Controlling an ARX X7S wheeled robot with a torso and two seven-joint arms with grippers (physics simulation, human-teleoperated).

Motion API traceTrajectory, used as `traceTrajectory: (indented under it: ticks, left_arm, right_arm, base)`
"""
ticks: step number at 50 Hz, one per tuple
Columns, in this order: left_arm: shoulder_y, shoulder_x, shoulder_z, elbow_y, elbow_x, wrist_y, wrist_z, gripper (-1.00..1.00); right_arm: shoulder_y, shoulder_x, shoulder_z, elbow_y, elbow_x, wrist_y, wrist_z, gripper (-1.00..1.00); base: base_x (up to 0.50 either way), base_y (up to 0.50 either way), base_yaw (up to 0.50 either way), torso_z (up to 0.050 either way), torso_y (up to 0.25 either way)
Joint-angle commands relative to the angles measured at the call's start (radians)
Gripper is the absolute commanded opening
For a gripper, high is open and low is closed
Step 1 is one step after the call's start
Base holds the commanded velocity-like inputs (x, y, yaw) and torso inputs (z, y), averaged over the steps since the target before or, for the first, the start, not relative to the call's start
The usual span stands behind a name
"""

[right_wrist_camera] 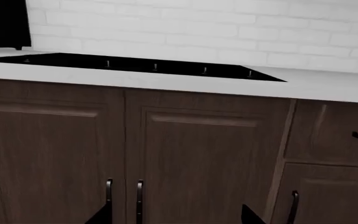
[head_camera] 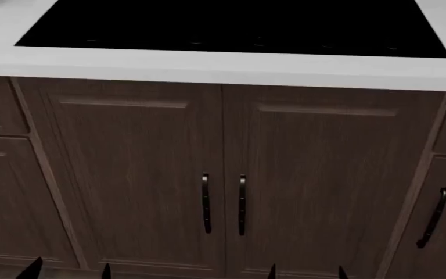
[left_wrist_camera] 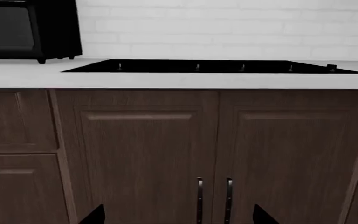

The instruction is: Navigate to the hood.

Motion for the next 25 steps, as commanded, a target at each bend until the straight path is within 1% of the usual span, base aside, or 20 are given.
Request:
traceTrajectory:
  ticks: [1, 7, 25]
  left_arm:
    - [0.000, -0.001, 0.005, 0.001, -0.001, 0.004, -0.003, 1.00]
    - [0.001, -0.002, 0.007, 0.000, -0.002, 0.009, -0.003, 1.00]
    - [-0.002, -0.004, 0.013, -0.002, -0.003, 0.007, -0.009, 1.00]
  right_arm:
    - [0.000, 0.004, 0.002, -0.004, 0.015, 0.005, 0.001, 1.00]
    - [-0.001, 0.006, 0.002, -0.005, 0.020, 0.000, 0.000, 1.00]
    - [0.000, 0.010, -0.003, -0.005, 0.022, -0.003, 0.005, 1.00]
  base:
    - [0.00, 0.03, 0.00, 0.000, 0.000]
    - [0.00, 0.11, 0.00, 0.000, 0.000]
    - [-0.01, 0.24, 0.00, 0.000, 0.000]
